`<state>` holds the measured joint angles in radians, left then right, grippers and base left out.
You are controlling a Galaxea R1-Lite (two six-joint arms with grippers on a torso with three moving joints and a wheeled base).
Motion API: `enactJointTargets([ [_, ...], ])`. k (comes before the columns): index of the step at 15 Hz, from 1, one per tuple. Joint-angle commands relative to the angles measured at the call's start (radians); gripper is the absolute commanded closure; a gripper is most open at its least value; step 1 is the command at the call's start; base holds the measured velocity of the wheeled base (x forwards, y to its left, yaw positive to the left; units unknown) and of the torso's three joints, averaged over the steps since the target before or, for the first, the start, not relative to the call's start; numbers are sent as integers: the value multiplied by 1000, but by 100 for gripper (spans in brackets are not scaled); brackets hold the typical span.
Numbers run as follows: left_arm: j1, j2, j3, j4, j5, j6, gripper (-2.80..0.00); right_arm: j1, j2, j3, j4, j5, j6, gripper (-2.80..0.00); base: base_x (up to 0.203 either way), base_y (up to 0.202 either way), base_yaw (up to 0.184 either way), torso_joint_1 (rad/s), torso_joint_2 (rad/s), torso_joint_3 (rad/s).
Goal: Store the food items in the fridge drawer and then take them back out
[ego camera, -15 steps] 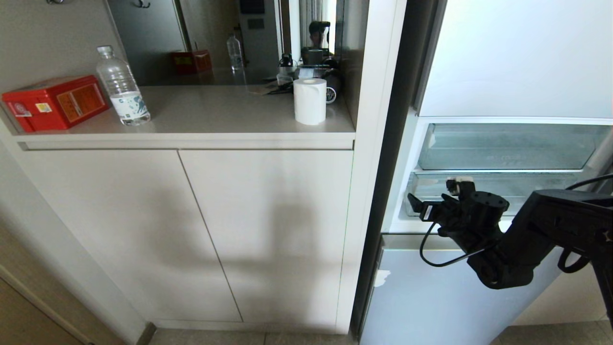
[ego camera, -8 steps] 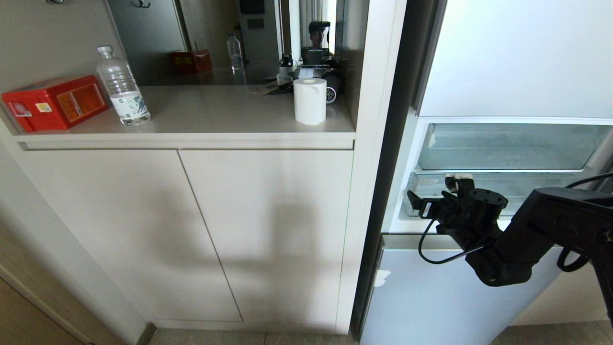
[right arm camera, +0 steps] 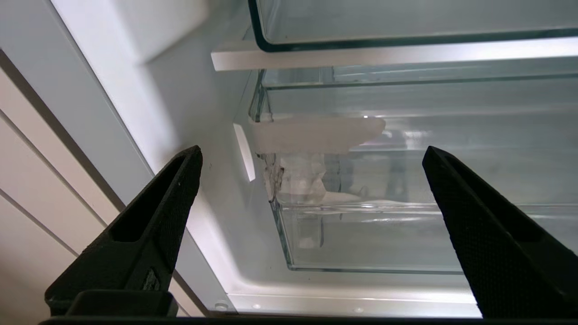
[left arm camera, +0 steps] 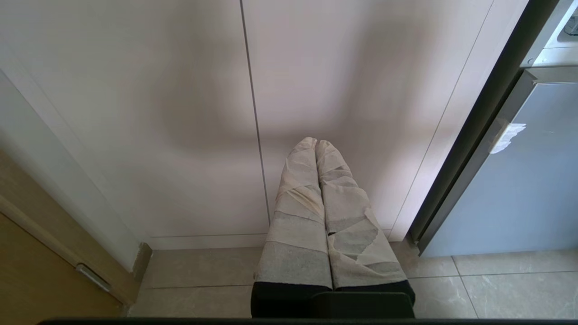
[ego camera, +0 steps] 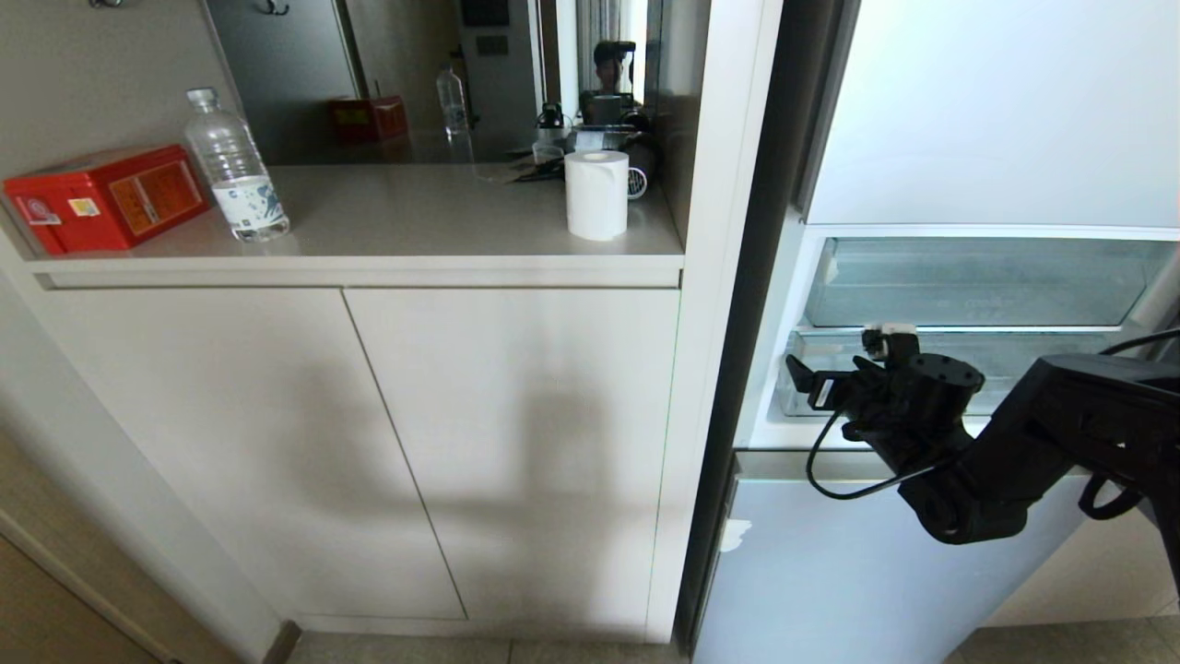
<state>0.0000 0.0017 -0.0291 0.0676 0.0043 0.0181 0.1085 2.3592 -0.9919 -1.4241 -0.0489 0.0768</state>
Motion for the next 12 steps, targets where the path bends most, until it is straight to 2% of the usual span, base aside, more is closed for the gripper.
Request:
enactJointTargets([
  [1, 0, 1, 0, 0, 0, -1, 0, 0, -9, 4, -9, -2, 1, -280, 0, 0, 0, 0, 0, 0],
  [6, 0, 0, 0, 0, 0, 0, 0, 3, 6, 61, -4, 6, -2, -280, 0, 0, 0, 0, 0, 0],
  [12, 0, 1, 0, 0, 0, 0, 0, 3, 43, -5, 28, 6, -2, -280, 0, 0, 0, 0, 0, 0],
])
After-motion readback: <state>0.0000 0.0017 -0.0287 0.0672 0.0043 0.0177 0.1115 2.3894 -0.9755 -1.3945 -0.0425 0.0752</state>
